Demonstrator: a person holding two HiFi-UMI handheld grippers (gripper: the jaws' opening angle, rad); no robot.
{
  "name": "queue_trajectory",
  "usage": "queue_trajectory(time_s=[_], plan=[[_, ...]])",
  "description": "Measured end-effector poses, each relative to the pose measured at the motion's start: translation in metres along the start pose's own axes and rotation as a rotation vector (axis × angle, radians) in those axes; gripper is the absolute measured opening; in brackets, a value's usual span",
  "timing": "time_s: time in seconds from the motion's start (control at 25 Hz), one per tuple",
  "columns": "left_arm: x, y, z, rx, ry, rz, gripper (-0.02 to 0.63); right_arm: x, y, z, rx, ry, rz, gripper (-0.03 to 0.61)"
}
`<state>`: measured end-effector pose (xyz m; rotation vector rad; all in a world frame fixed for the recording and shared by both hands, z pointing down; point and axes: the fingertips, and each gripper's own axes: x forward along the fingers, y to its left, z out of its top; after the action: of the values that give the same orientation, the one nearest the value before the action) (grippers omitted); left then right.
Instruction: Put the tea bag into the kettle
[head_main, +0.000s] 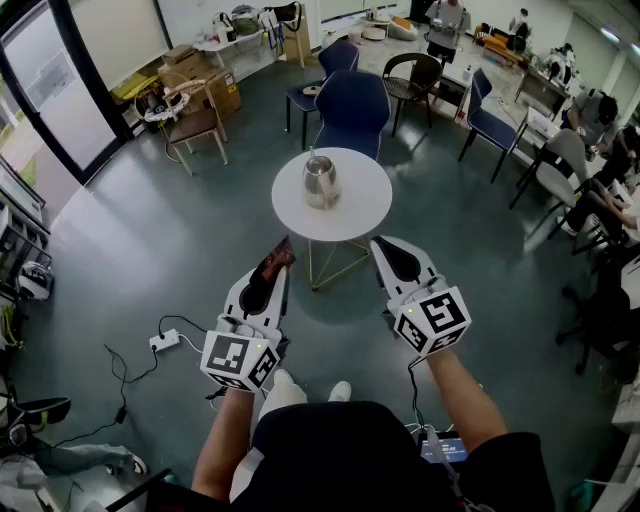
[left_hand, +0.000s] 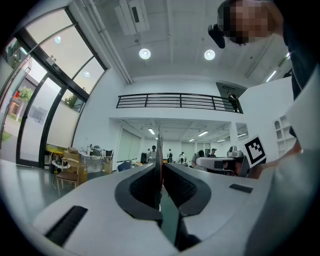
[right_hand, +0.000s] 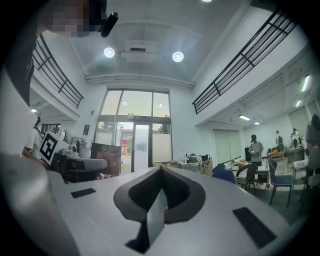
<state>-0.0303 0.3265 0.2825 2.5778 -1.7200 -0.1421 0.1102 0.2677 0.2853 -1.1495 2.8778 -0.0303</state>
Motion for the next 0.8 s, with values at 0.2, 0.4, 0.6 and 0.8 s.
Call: queue_trajectory(time_s=[0.2,0.4,0.6,0.8], plan=[[0.0,0.004,0.0,-0.006,-0.002,-0.004,0.04,0.002,0.0,-0.001,0.004,-0.005,-0.004,0.018],[0.002,0.004,-0.002,-0.009,-0.005,0.0,0.04,-0.001,-0.004,-0.002,0.017,-0.012,-0.006,0.018],[0.006,0.002,-0.002,-0.012,-0.005,0.009,0.04,0.0,-0.011,-0.004,0.014,-0.004,-0.007,0.018],[0.011,0.007,-0.003,-0.021,0.004,0.026,0.04,0.008,-0.016,-0.006,0.022,-0.001,0.005,0.018]])
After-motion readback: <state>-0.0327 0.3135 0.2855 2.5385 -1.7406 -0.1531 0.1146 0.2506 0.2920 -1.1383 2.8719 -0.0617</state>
